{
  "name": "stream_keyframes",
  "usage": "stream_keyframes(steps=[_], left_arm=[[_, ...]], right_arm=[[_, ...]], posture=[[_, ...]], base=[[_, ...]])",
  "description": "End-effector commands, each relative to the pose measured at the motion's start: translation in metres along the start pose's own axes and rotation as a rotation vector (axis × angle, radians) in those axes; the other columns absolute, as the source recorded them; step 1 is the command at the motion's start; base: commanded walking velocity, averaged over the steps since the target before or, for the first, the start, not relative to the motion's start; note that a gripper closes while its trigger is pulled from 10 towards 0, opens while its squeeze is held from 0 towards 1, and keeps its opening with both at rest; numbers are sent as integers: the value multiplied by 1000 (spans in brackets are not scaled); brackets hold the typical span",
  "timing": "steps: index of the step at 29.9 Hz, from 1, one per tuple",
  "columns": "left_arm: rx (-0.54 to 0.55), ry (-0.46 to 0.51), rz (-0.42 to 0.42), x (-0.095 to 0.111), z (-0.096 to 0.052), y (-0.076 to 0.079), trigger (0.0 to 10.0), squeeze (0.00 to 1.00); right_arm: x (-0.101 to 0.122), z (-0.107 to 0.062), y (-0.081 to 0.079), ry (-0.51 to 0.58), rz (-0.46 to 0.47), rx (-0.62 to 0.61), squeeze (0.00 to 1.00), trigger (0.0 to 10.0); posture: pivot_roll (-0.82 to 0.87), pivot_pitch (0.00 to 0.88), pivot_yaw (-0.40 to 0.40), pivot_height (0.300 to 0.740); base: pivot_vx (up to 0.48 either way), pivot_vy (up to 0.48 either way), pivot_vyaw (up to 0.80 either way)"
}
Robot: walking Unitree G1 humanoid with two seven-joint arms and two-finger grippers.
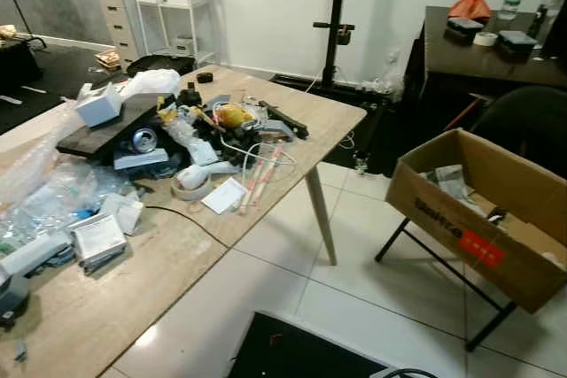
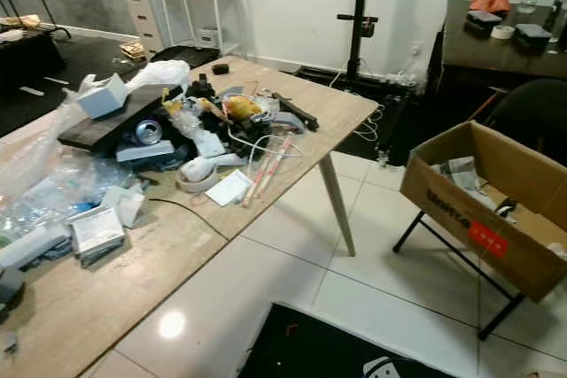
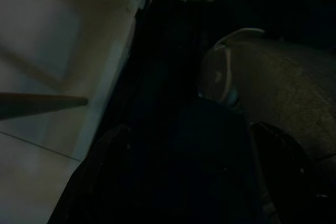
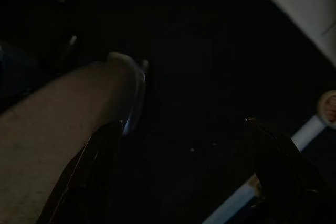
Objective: Picking trash to rubbish bin
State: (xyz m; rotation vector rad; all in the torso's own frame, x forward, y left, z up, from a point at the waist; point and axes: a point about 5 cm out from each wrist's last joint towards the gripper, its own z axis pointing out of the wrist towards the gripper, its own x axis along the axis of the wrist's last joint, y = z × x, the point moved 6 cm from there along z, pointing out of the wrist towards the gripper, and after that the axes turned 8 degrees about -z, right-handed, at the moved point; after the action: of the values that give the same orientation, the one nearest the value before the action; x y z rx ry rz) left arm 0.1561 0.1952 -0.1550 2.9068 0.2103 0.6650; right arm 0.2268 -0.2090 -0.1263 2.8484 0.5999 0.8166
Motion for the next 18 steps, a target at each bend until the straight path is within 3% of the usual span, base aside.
stream_keyframes(steps=[1, 13, 18], left_arm=[[0, -38, 2, -13, -1, -1, 10000, 0], [2, -45, 1, -15, -2, -2, 10000, 0], [28, -42, 2, -14, -2, -5, 10000, 0]], right_arm=[[-7, -1, 0, -20, 6, -3, 0, 10000], [-8, -1, 0, -24, 5, -8, 0, 10000], [-7, -1, -1, -25, -3, 2, 0, 10000]], posture=[[-90, 153, 42, 740], [-90, 150, 43, 740], [-90, 149, 43, 740]], base=[[0, -472, 0], [0, -437, 0], [0, 0, 0]])
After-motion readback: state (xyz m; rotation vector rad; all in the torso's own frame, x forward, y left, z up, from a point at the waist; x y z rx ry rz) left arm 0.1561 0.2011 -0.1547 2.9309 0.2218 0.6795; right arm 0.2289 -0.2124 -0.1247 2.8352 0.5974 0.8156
